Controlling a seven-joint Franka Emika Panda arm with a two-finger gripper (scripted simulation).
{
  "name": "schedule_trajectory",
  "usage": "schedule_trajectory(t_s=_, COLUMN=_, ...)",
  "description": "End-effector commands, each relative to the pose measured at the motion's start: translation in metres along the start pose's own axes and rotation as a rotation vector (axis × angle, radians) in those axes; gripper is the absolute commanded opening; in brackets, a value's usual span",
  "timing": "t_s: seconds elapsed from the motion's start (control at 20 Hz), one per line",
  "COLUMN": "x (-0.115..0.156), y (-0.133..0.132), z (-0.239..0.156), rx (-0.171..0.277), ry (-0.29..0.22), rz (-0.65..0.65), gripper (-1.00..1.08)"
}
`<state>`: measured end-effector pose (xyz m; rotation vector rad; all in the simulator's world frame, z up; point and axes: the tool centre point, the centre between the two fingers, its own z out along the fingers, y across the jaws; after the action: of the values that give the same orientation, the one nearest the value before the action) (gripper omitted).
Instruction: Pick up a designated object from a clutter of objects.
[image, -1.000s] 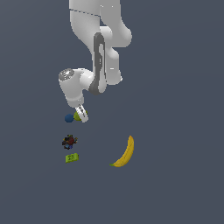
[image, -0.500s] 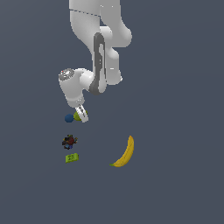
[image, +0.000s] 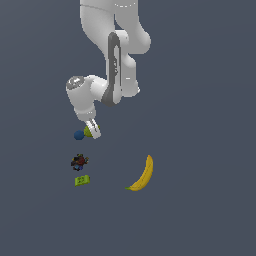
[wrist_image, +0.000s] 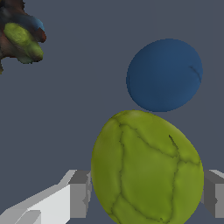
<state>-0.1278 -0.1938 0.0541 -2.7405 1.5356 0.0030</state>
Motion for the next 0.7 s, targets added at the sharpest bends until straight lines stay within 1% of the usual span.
schedule_trajectory(t_s=0.0, x=0.001, y=-0.002, z=-0.010, rx=0.002, ry=0.001, rz=0.000, gripper=-1.00)
schedule_trajectory(t_s=0.3, x=0.000, y=-0.008, z=-0.047, rx=0.001, ry=0.002, rz=0.001, gripper=-1.00)
schedule_trajectory(t_s=0.65, x=0.001, y=-0.019, z=-0.107, rx=-0.002, ry=0.004, rz=0.003, gripper=-1.00)
